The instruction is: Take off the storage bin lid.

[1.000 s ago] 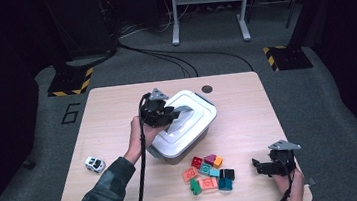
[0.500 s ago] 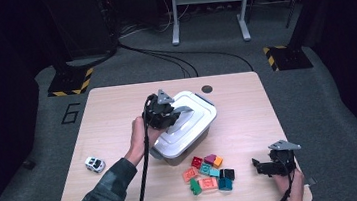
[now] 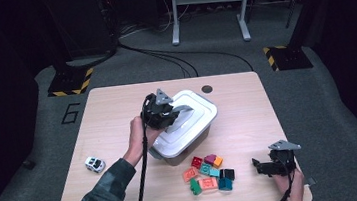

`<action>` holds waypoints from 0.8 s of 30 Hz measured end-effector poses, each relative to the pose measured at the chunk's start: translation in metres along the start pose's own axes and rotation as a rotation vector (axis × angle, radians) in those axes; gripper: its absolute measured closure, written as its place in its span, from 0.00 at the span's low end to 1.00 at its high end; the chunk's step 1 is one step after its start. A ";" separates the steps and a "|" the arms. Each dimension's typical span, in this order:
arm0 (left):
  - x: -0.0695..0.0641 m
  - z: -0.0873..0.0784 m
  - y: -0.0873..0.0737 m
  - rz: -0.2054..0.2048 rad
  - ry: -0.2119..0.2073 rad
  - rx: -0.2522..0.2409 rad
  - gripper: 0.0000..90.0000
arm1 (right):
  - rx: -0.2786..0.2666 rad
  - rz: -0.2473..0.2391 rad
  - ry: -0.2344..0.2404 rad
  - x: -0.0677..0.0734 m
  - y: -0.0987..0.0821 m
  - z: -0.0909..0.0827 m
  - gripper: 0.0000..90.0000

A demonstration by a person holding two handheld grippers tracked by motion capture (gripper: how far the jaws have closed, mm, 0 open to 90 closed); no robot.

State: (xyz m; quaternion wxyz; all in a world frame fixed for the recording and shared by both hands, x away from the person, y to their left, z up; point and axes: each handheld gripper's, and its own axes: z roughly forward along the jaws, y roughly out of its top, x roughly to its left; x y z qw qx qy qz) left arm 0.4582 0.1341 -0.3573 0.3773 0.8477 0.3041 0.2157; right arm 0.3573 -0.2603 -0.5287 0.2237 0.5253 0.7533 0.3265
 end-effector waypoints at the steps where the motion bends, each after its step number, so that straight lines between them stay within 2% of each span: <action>1: 0.001 -0.003 0.001 0.009 0.003 0.003 0.75 | 0.000 0.000 0.000 0.000 0.000 0.000 0.05; 4: 0.003 -0.008 0.003 0.003 0.017 -0.015 0.76 | 0.000 0.000 0.000 0.000 0.000 0.000 0.05; 8: 0.007 -0.014 0.006 0.017 0.038 -0.019 0.77 | -0.002 0.005 0.000 0.000 0.000 0.000 0.05; 9: 0.007 -0.016 0.006 0.016 0.032 -0.042 0.82 | -0.002 0.005 0.000 0.000 0.000 0.000 0.05; 10: 0.008 -0.018 0.006 0.010 0.020 -0.049 0.93 | -0.002 0.005 0.000 0.000 0.000 0.000 0.05; 11: 0.007 -0.018 0.007 0.020 0.021 -0.043 0.93 | 0.000 0.000 0.000 0.000 0.000 0.000 0.05; 12: 0.005 -0.017 0.007 0.015 0.023 -0.034 0.92 | 0.000 0.000 0.000 0.000 0.000 0.000 0.05; 14: 0.005 -0.013 0.007 0.032 0.012 -0.016 0.86 | 0.000 -0.003 0.000 0.000 0.000 0.000 0.06; 15: 0.005 -0.010 0.006 0.013 0.007 -0.022 0.83 | -0.001 -0.001 0.000 0.000 0.000 0.000 0.06; 16: 0.005 -0.010 0.006 0.013 0.007 -0.022 0.80 | -0.001 -0.001 0.000 0.000 0.000 0.000 0.06; 17: 0.007 -0.008 0.005 -0.012 -0.001 -0.025 0.75 | -0.001 -0.001 0.000 0.000 0.000 0.000 0.06; 18: 0.008 -0.006 0.005 -0.006 0.006 -0.023 0.71 | 0.000 0.000 0.000 0.000 0.000 0.000 0.06; 21: 0.012 0.002 0.004 -0.039 0.011 -0.005 0.59 | 0.000 -0.003 0.001 0.000 0.000 0.000 0.06; 24: 0.016 0.012 0.001 -0.072 -0.030 0.028 0.58 | -0.001 -0.001 0.000 0.000 0.000 0.000 0.06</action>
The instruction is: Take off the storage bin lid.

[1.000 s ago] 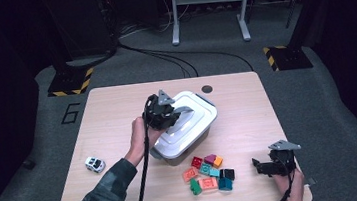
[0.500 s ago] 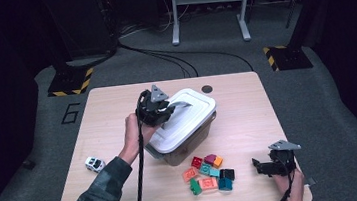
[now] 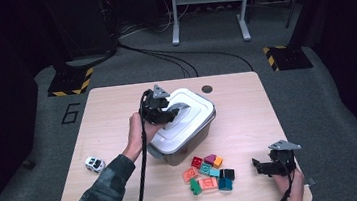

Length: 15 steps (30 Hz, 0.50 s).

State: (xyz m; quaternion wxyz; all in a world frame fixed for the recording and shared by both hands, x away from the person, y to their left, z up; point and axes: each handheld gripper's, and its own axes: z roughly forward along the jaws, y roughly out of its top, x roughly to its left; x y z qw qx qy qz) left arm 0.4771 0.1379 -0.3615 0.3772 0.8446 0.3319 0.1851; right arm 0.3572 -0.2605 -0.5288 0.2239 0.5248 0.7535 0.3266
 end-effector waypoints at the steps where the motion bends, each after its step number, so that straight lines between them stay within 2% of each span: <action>1: 0.001 0.003 -0.001 -0.006 -0.011 0.012 0.59 | 0.000 -0.002 0.000 0.000 0.000 0.000 0.06; 4: 0.002 0.006 -0.002 -0.010 -0.018 0.025 0.67 | 0.000 0.000 0.000 0.000 0.000 0.000 0.06; 5: 0.002 0.007 -0.002 -0.004 -0.007 0.023 0.67 | 0.001 -0.004 0.001 0.000 0.000 0.000 0.06; 6: 0.002 0.006 -0.001 -0.004 -0.011 0.020 0.73 | 0.001 -0.003 0.001 0.000 0.000 0.000 0.06; 12: -0.001 0.004 0.000 0.014 -0.007 0.021 0.75 | 0.000 0.000 0.001 0.000 0.000 0.000 0.06; 15: -0.001 0.000 0.002 0.041 0.003 0.009 0.75 | 0.000 0.000 0.001 0.000 0.000 0.000 0.06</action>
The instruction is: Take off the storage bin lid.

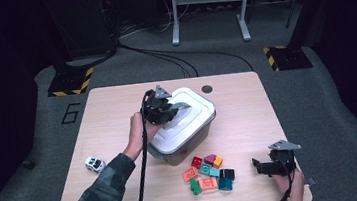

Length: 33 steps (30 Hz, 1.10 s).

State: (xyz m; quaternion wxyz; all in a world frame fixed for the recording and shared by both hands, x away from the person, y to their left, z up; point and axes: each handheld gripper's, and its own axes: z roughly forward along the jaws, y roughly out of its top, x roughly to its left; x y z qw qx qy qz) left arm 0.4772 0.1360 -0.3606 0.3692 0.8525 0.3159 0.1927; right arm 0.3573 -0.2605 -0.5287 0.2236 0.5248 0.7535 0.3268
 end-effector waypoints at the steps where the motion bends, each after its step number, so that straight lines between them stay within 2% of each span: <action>1: 0.001 -0.002 0.000 0.011 0.004 0.001 0.75 | 0.000 0.000 0.000 0.000 0.000 0.000 0.06; 6: 0.005 -0.011 0.002 -0.007 0.014 -0.026 0.75 | 0.000 0.000 0.000 0.000 0.000 0.000 0.06; 9: 0.010 -0.020 0.003 -0.002 0.022 -0.035 0.75 | 0.000 0.000 0.000 0.000 0.000 0.000 0.06; 21: 0.039 -0.050 -0.001 -0.023 0.103 -0.072 0.75 | 0.000 0.000 -0.001 0.000 0.000 0.000 0.05; 23: 0.042 -0.052 -0.002 -0.035 0.105 -0.078 0.75 | -0.001 0.005 -0.001 0.001 0.000 0.000 0.05; 26: 0.054 -0.061 -0.006 -0.051 0.141 -0.099 0.75 | -0.001 0.005 -0.002 0.000 0.000 0.000 0.05; 32: 0.073 -0.074 -0.016 -0.090 0.183 -0.119 0.75 | 0.000 -0.001 -0.001 0.000 0.000 0.000 0.05; 33: 0.073 -0.074 -0.016 -0.090 0.183 -0.119 0.75 | 0.000 0.000 -0.001 0.000 0.000 0.000 0.05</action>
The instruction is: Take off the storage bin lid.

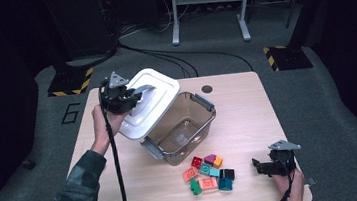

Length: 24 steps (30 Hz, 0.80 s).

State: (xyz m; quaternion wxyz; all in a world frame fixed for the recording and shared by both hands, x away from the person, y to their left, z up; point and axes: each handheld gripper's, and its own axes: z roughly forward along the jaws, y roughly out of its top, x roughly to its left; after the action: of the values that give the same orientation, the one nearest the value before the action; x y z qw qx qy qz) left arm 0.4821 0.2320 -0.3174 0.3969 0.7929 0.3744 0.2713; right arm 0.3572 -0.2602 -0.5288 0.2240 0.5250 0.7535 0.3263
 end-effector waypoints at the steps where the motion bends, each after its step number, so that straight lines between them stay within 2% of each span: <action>1: 0.008 -0.004 -0.003 -0.009 0.015 0.004 0.75 | 0.000 0.000 0.000 0.000 0.000 0.000 0.05; 14: 0.048 -0.015 -0.023 -0.082 0.128 0.003 0.75 | 0.000 0.000 0.000 0.000 0.000 0.000 0.05; 19: 0.058 -0.013 -0.032 -0.117 0.159 -0.001 0.75 | 0.000 0.001 -0.001 0.000 0.000 0.000 0.05; 24: 0.066 -0.007 -0.041 -0.146 0.189 0.017 0.75 | -0.001 0.001 0.001 0.000 0.000 0.000 0.05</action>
State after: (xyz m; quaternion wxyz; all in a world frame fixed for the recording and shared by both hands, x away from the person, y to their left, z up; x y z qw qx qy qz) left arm 0.4988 0.3053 -0.3391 0.3720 0.7377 0.4690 0.3120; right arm 0.3573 -0.2602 -0.5288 0.2238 0.5250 0.7533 0.3269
